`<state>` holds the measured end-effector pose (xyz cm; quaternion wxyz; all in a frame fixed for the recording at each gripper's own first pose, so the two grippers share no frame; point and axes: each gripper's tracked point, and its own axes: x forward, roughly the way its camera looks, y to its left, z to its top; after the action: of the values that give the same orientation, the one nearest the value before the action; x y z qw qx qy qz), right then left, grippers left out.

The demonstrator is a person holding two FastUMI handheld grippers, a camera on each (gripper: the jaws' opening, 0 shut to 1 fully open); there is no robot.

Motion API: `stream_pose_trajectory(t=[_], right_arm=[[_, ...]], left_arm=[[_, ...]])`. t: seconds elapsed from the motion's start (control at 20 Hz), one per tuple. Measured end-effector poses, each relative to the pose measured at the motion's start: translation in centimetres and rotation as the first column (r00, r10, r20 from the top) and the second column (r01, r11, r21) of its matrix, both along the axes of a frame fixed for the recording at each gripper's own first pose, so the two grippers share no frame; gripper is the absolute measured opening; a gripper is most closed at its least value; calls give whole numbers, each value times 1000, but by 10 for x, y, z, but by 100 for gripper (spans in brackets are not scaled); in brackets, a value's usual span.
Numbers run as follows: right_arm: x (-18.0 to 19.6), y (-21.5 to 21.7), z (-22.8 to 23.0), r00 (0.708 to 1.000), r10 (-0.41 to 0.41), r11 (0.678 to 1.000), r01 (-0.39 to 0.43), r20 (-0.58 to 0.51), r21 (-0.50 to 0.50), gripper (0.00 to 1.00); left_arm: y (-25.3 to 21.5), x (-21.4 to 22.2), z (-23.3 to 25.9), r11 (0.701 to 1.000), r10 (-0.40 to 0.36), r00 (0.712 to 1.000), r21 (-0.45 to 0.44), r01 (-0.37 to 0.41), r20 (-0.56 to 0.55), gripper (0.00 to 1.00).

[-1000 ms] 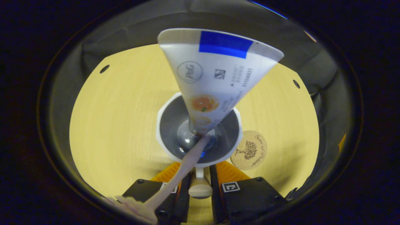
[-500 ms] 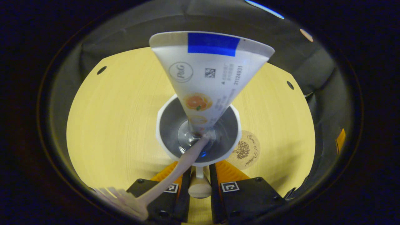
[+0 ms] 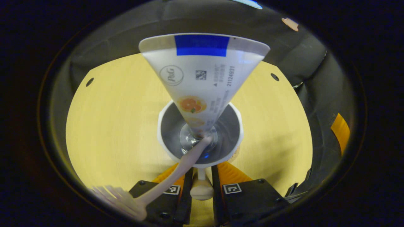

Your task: Put the toothbrush and toothpaste on the desktop into the cup, then pick up the cup and place it on the coaster on the desktop.

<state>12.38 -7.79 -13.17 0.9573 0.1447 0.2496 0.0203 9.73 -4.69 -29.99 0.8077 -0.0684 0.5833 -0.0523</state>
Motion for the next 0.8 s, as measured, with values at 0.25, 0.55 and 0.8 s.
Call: stream_pose_trajectory(t=[0.25, 0.55, 0.8], right_arm=[[-7, -9, -4, 1000, -20, 1000, 20, -12, 7, 70], [-12, -19, -7, 999, -41, 999, 41, -21, 11, 70], [-16, -15, -6, 1000, -22, 1000, 22, -20, 7, 70]], left_arm=[[-25, -10, -11, 998, -58, 998, 7, 59, -27, 34], [-33, -11, -19, 995, -90, 995, 49, 92, -41, 34], [-34, -13, -20, 990, -104, 994, 89, 108, -45, 34]])
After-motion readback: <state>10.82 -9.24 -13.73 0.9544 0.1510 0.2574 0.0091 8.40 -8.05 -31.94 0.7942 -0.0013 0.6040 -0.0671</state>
